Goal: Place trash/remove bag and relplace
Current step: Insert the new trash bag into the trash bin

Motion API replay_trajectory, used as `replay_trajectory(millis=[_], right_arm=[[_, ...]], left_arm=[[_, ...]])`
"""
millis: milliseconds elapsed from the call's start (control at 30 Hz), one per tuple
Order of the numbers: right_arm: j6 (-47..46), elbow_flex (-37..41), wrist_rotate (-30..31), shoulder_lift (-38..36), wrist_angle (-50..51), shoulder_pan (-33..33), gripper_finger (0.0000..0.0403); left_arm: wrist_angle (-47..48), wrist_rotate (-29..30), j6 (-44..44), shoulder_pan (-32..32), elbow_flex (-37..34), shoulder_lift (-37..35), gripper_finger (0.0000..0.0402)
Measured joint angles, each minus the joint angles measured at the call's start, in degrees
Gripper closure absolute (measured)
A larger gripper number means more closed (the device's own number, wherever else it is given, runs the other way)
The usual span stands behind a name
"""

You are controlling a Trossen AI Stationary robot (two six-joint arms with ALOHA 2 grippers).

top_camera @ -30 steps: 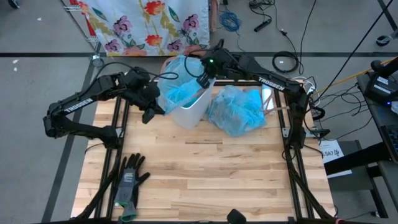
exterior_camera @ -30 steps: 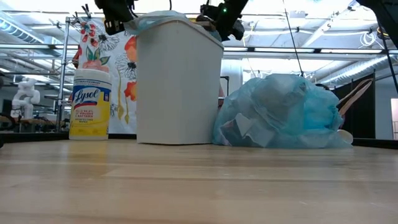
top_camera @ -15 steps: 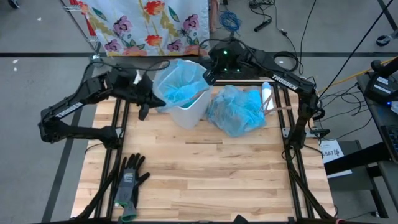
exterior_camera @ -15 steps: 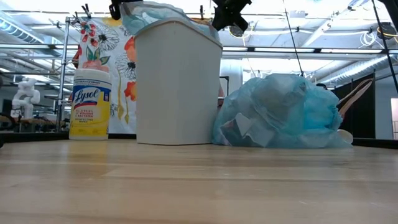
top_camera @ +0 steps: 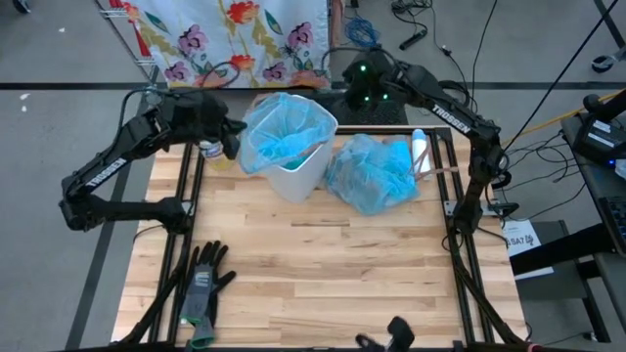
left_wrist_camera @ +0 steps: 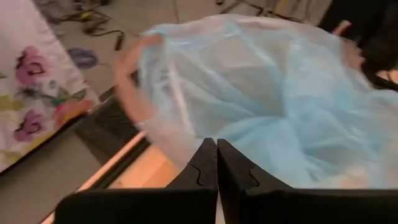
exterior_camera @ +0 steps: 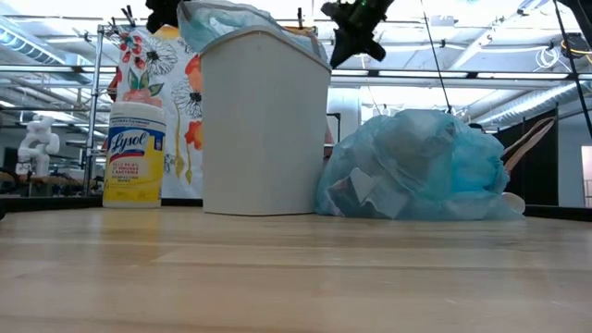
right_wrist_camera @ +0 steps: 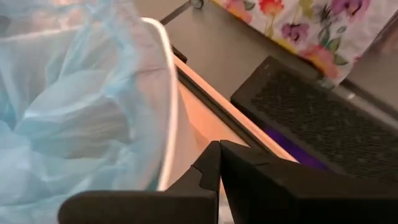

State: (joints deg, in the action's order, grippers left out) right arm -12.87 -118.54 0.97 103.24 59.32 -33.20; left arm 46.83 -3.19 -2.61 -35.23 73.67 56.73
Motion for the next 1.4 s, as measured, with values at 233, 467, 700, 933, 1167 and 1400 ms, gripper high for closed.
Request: replay_trajectory(millis=[233, 467, 700, 933, 1167, 1400], right_arm=[[1.5, 0.0, -11.2, 0.0, -0.4, -8.1, 0.0403], [4.9, 0.0, -18.0, 2.3, -1.4, -12.3, 0.0403], [5.2, 0.2, -28.2, 9.5, -6.5, -14.7, 0.0403], [4.8, 0.2, -37.0, 14.2, -10.6, -14.4, 0.0403], [6.7, 0.2, -39.5, 16.7, -10.5, -13.5, 0.0403], [7.9, 0.1, -41.9, 16.6, -8.4, -11.9, 0.0403]], left_arm=[[-3.1, -10.6, 0.5, -10.4, -1.0, 1.3, 0.0401], [-7.9, -25.4, 1.0, -22.2, -3.8, 7.8, 0.0401], [-13.1, -33.9, -1.4, -26.1, -3.8, 16.3, 0.0401], [-13.2, -41.3, -1.5, -25.7, -3.8, 22.5, 0.0401], [-8.6, -44.6, -1.0, -20.7, -3.8, 22.0, 0.0401], [-1.3, -44.6, 0.1, -14.9, -3.8, 18.4, 0.0401]])
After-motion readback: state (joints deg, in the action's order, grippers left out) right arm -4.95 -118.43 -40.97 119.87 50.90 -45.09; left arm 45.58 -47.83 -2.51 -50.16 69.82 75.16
